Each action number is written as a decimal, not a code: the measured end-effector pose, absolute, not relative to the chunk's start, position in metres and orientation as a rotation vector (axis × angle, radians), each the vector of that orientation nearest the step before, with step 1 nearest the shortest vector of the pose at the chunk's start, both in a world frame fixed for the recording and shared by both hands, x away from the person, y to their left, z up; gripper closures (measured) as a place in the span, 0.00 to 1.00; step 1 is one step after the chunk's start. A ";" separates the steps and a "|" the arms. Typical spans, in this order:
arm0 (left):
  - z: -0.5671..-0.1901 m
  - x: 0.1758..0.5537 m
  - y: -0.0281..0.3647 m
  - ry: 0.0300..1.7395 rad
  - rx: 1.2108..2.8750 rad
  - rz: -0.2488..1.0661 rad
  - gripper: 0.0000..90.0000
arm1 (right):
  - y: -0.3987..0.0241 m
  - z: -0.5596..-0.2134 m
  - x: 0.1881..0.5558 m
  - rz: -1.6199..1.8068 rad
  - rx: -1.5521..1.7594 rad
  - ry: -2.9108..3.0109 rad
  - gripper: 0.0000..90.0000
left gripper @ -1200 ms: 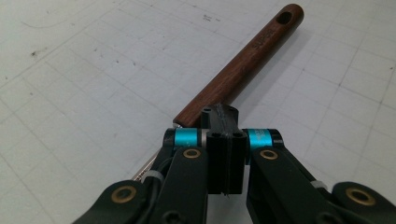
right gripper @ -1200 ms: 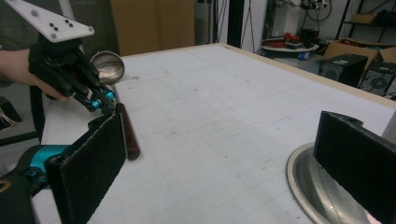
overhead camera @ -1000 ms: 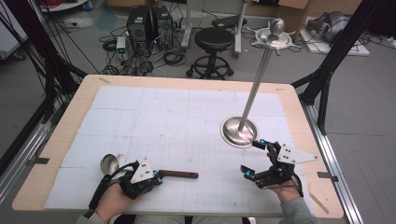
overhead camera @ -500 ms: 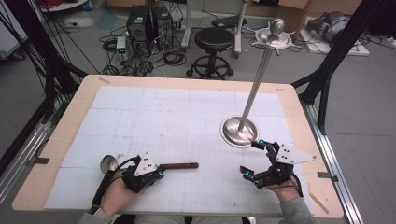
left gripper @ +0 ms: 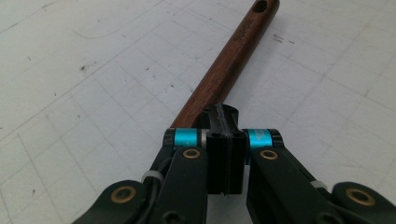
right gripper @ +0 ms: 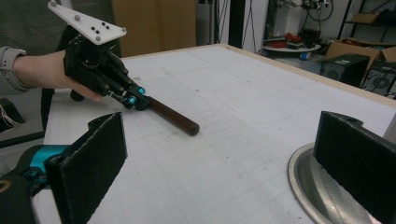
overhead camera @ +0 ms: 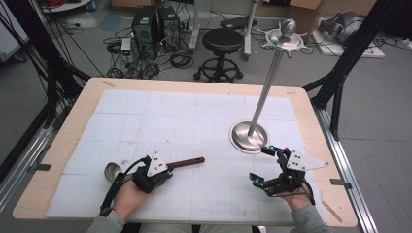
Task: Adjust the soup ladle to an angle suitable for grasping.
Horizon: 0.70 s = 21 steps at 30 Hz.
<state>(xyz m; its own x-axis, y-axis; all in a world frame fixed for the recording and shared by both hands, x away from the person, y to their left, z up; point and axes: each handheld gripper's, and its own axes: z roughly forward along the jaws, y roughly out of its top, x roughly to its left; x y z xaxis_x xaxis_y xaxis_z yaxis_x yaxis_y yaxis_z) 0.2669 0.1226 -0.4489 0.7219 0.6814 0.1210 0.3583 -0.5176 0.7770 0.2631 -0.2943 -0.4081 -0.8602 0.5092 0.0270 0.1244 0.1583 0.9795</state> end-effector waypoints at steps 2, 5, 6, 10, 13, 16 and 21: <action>-0.449 0.267 0.123 0.786 2.155 0.534 1.00 | -0.294 -0.408 0.263 1.753 0.610 2.133 0.02; -0.448 0.266 0.123 0.769 2.150 0.512 1.00 | -0.294 -0.408 0.263 1.753 0.610 2.134 0.02; -0.447 0.265 0.123 0.752 2.146 0.501 1.00 | -0.294 -0.408 0.263 1.755 0.611 2.132 0.02; -0.442 0.256 0.123 0.689 2.131 0.476 0.99 | -0.295 -0.408 0.263 1.758 0.605 2.131 0.02; -0.436 0.252 0.128 0.653 2.109 0.458 0.96 | -0.295 -0.408 0.262 1.755 0.608 2.136 0.02; -0.428 0.248 0.136 0.616 2.097 0.430 0.91 | -0.294 -0.408 0.262 1.752 0.606 2.136 0.02; -0.420 0.248 0.156 0.594 2.069 0.301 0.71 | -0.294 -0.408 0.262 1.754 0.611 2.142 0.02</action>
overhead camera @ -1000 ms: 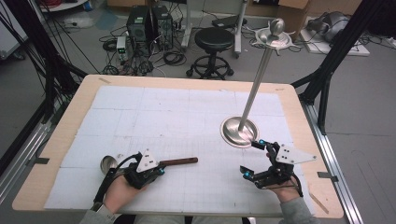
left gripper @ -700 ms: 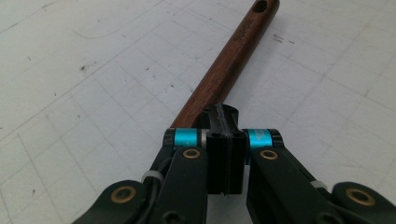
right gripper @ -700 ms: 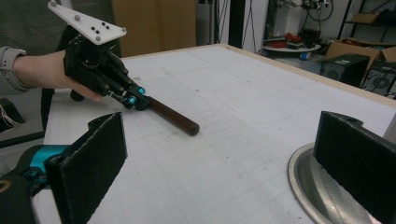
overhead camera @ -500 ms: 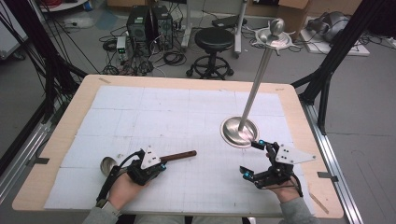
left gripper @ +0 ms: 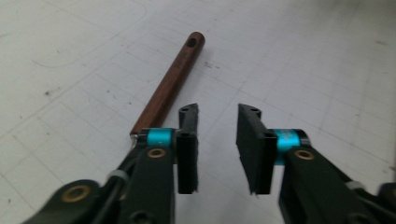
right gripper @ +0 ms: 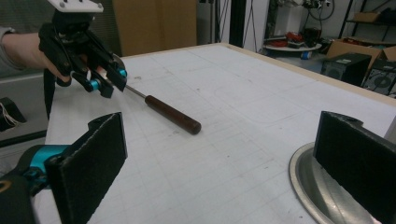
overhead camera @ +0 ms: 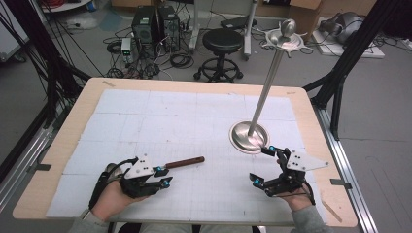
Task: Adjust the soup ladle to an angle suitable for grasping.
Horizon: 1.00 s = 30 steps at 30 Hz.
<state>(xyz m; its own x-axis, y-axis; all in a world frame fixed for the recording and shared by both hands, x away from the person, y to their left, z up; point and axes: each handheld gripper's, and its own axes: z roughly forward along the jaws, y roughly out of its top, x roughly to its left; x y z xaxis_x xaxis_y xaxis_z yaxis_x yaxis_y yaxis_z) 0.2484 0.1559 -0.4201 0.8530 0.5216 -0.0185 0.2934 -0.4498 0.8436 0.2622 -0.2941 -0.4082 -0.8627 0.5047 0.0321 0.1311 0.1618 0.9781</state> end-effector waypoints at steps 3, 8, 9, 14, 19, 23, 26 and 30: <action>-0.417 0.249 0.166 0.546 2.077 0.287 0.58 | -0.293 -0.409 0.263 1.751 0.605 2.147 0.02; -0.413 0.248 0.172 0.483 2.094 0.264 0.28 | -0.294 -0.409 0.263 1.751 0.600 2.141 0.02; -0.412 0.247 0.173 0.458 2.094 0.278 0.23 | -0.294 -0.409 0.263 1.752 0.599 2.143 0.02; -0.408 0.247 0.174 0.432 2.092 0.276 0.16 | -0.293 -0.410 0.263 1.749 0.614 2.158 0.02; -0.401 0.251 0.180 0.442 2.103 0.272 0.18 | -0.293 -0.410 0.264 1.744 0.617 2.160 0.02; -0.396 0.256 0.188 0.412 2.127 0.281 0.18 | -0.292 -0.410 0.264 1.746 0.610 2.167 0.02; -0.395 0.259 0.191 0.402 2.143 0.273 0.18 | -0.292 -0.410 0.264 1.745 0.609 2.169 0.02; -0.393 0.267 0.195 0.393 2.166 0.237 0.19 | -0.292 -0.410 0.264 1.753 0.607 2.164 0.02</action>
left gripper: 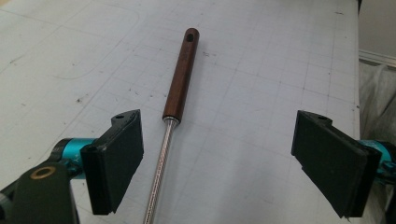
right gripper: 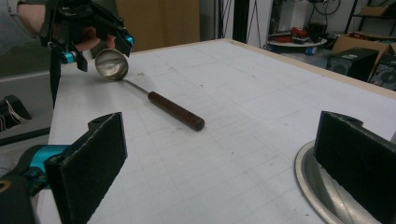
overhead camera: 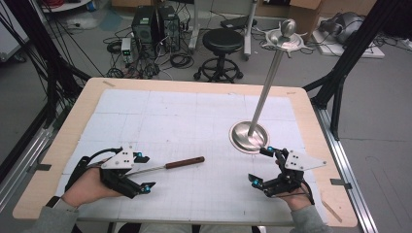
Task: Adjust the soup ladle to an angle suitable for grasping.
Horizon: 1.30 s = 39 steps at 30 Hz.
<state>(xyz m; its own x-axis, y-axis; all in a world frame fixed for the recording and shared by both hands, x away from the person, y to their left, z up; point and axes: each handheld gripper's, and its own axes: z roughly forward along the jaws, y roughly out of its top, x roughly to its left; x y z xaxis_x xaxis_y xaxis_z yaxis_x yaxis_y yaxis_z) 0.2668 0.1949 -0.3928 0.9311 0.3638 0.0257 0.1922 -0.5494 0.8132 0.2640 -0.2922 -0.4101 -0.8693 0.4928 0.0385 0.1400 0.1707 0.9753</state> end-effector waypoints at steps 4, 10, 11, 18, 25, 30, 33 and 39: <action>-0.390 0.279 0.200 0.426 2.186 0.214 0.20 | -0.292 -0.410 0.264 1.754 0.600 2.161 0.02; -0.390 0.296 0.202 0.435 2.274 0.203 0.22 | -0.292 -0.410 0.264 1.763 0.605 2.160 0.02; -0.389 0.298 0.201 0.440 2.279 0.196 0.23 | -0.292 -0.410 0.264 1.760 0.605 2.162 0.02; -0.392 0.307 0.200 0.456 2.301 0.121 0.23 | -0.292 -0.410 0.264 1.759 0.602 2.167 0.02; -0.401 0.317 0.196 0.482 2.380 0.118 0.24 | -0.292 -0.410 0.264 1.761 0.605 2.162 0.02; -0.399 0.319 0.188 0.410 2.450 0.136 0.27 | -0.292 -0.410 0.265 1.765 0.603 2.163 0.02; -0.398 0.321 0.179 0.364 2.516 0.148 0.28 | -0.293 -0.410 0.265 1.764 0.600 2.159 0.02; -0.400 0.331 0.173 0.358 2.583 0.146 0.33 | -0.294 -0.410 0.265 1.772 0.605 2.158 0.02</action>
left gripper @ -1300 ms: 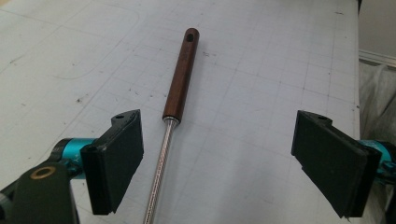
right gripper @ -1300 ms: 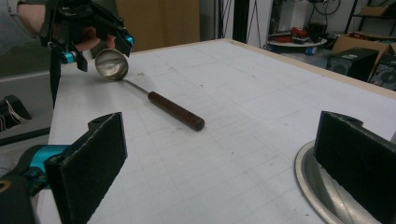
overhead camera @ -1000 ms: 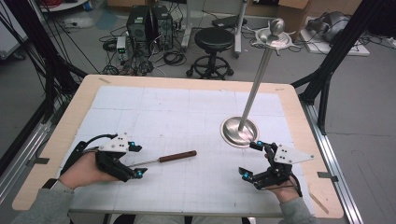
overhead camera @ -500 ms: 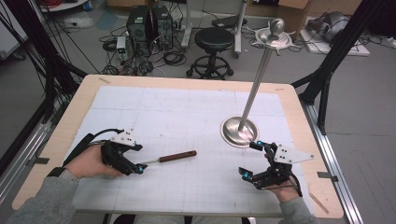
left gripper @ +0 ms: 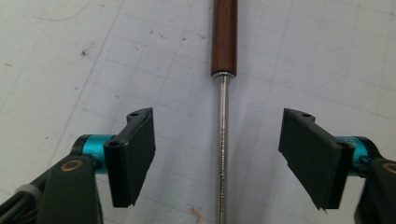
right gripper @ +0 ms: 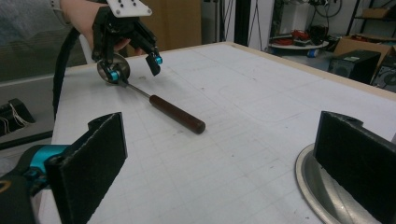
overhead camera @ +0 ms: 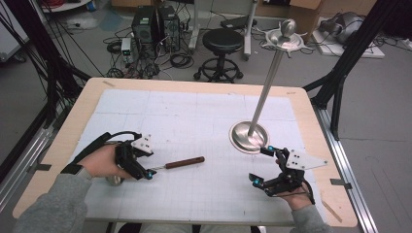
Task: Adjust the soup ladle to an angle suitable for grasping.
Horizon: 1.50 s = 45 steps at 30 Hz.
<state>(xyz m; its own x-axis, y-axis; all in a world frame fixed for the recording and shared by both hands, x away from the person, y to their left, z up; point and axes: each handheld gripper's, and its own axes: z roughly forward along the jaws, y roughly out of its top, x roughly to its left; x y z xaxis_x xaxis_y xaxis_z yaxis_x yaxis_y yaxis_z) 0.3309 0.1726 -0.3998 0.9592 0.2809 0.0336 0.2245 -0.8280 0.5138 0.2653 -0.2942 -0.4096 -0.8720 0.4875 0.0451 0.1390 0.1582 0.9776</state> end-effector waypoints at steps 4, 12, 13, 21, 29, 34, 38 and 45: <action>-0.402 0.334 0.170 0.349 2.629 0.128 0.38 | -0.295 -0.409 0.265 1.776 0.605 2.158 0.02; -0.410 0.333 0.165 0.333 2.700 0.108 0.43 | -0.295 -0.409 0.264 1.774 0.602 2.157 0.02; -0.410 0.334 0.165 0.337 2.705 0.106 0.46 | -0.295 -0.409 0.264 1.774 0.603 2.157 0.02; -0.412 0.335 0.165 0.343 2.748 0.071 0.55 | -0.295 -0.410 0.266 1.777 0.601 2.156 0.02; -0.411 0.335 0.163 0.305 2.767 0.060 0.65 | -0.293 -0.410 0.268 1.777 0.592 2.159 0.02; -0.409 0.340 0.155 0.308 2.824 0.033 0.69 | -0.291 -0.410 0.270 1.777 0.598 2.172 0.02; -0.407 0.343 0.142 0.288 2.919 0.016 0.71 | -0.290 -0.411 0.270 1.779 0.595 2.174 0.02; -0.406 0.342 0.139 0.236 2.933 0.040 0.91 | -0.292 -0.410 0.269 1.784 0.590 2.167 0.02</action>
<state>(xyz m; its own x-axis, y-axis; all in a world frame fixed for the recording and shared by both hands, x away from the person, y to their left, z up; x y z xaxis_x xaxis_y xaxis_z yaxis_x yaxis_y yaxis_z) 0.3421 0.1387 -0.4064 0.9869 0.1609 0.0111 0.1555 -0.9676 0.1988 0.2693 -0.2915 -0.4100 -0.8797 0.4733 0.0468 0.1368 0.1576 0.9780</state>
